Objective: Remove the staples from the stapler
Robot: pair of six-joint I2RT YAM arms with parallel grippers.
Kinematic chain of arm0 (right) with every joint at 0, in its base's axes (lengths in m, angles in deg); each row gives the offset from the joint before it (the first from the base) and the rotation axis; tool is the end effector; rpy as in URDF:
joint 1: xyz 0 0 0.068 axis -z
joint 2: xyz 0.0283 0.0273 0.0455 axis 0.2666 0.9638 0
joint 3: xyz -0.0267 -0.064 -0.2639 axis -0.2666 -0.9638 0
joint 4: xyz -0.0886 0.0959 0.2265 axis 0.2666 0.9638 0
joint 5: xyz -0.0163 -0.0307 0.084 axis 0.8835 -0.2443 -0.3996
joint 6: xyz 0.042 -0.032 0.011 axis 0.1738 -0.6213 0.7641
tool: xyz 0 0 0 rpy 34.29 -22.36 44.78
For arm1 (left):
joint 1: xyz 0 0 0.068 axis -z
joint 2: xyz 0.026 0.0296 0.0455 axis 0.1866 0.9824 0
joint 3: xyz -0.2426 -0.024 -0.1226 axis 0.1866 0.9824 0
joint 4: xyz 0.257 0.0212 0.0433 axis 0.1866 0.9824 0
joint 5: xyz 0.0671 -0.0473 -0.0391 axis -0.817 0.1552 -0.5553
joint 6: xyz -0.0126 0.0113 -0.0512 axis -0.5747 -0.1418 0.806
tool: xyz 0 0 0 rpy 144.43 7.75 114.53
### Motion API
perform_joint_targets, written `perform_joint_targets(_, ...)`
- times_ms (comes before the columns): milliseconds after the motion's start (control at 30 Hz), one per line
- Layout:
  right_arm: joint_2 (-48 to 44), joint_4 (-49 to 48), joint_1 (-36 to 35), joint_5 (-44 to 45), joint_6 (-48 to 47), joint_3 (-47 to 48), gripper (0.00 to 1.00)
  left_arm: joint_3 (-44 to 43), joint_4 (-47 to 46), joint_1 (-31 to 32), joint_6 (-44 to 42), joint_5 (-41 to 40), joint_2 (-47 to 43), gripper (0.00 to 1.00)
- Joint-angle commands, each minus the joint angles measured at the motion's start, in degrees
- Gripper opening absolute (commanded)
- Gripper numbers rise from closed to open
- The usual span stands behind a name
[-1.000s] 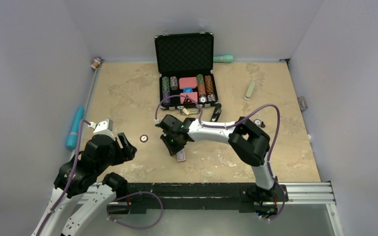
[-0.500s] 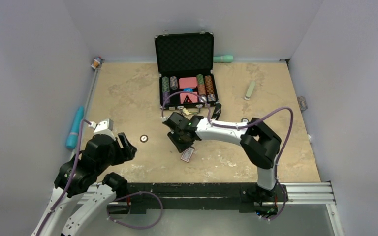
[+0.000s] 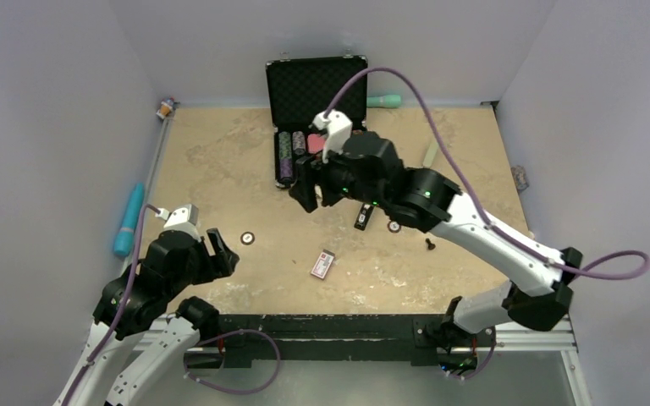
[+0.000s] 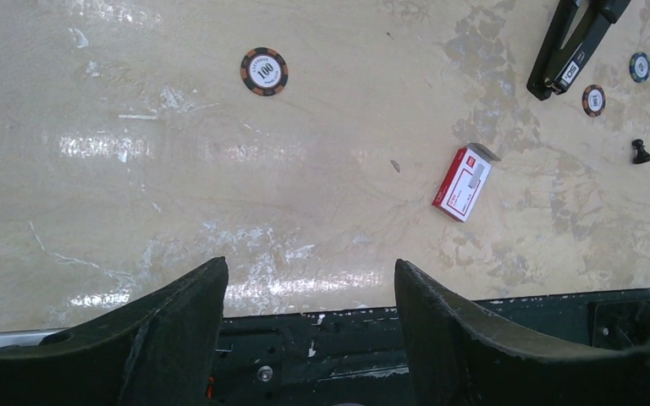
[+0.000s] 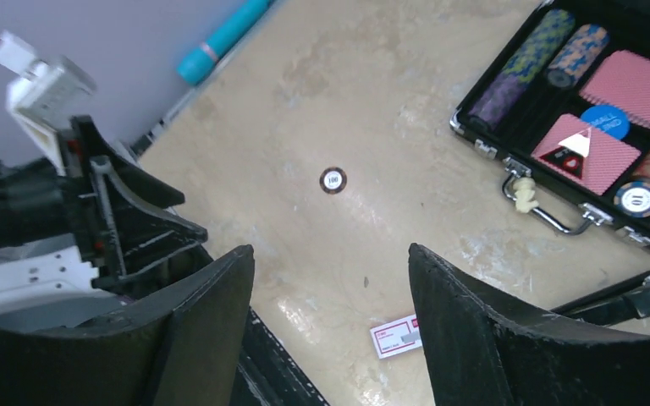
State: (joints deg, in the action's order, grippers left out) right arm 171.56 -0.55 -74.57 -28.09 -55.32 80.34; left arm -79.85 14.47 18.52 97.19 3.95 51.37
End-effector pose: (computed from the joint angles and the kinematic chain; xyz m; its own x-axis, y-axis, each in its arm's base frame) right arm 0.1664 0.2715 0.4370 -0.4639 -0.1413 -0.8745 -0.6964 0.6683 0.2615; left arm 0.0526 -0.0223 0.3028 -0.6831 -0.3513 -0.6403 -0.1045 0.9147 -0.3903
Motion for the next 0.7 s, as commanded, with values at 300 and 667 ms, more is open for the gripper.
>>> perform_joint_targets(300,-29.26,-4.52,-0.07,21.06,14.80,-19.35,0.99,0.03,-3.19,-0.11,-2.45,1.53,-0.73,0.76)
perform_joint_targets(667,-59.06,-1.65,-0.02,16.09,28.45,-42.99,0.99,0.24,-3.42,-0.10,-2.55,1.71,-1.12,0.76)
